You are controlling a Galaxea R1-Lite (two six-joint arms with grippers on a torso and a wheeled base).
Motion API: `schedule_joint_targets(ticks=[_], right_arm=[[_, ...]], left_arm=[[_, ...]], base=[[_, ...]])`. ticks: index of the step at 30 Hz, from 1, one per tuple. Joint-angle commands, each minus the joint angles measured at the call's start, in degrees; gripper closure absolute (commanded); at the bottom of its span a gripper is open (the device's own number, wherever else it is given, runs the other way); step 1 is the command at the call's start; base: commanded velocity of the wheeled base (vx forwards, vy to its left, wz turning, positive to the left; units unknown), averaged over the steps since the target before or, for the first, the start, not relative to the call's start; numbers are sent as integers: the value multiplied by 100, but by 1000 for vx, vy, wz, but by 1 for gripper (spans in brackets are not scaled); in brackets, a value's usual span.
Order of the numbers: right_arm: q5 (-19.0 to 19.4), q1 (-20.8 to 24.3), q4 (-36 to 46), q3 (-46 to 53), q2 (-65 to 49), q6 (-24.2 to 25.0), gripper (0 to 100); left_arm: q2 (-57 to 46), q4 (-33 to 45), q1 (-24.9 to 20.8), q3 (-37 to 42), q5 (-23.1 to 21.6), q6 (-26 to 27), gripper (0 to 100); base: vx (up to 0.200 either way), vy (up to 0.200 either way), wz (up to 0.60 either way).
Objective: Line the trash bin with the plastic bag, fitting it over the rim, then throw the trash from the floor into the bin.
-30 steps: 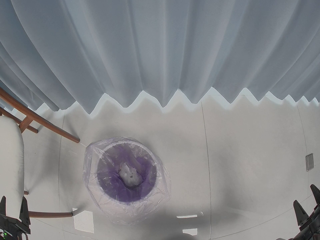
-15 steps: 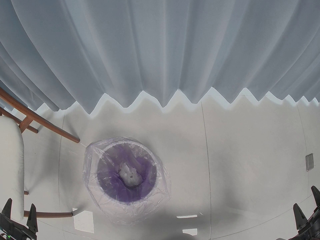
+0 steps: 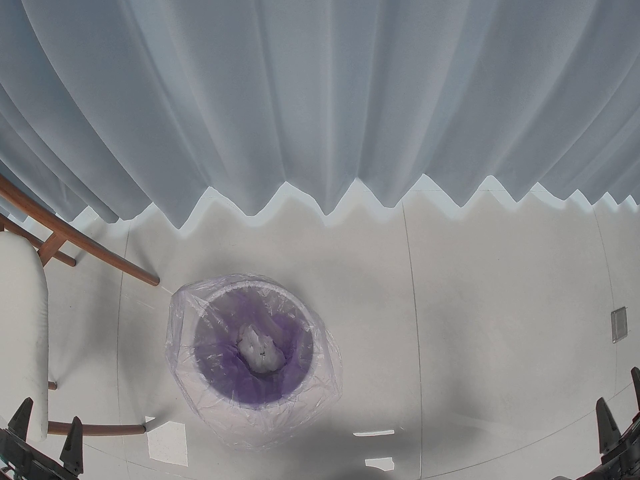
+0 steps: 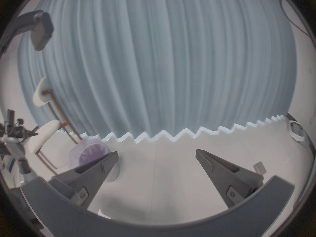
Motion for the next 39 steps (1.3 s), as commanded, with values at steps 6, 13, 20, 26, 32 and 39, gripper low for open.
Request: schedule_joint_targets(ticks=[6,13,20,26,32,39], right_arm=[[-1054,-13,229,99,-71,-121,0],[-526,-22,264,90,-71,-578,0],[-649,-13,255,99,-71,-394,0],[-649,-22,255,99,-71,-385,0],[-649,-13,255,99,-71,-385,0],[-649,-13,255,99,-71,-385,0]], left_arm=[[-468,25,-488,101,13,-8,0],[-468,8,-488,101,13,-8,0],[-468,-1,-496,101,13,-8,0],[-468,-1,-496,101,13,-8,0],[-468,-1,-496,101,13,-8,0],[-468,-10,-496,101,13,-8,0]], base=[[0,0,0],[0,0,0],[0,0,0],[0,0,0],[0,0,0],[0,0,0]])
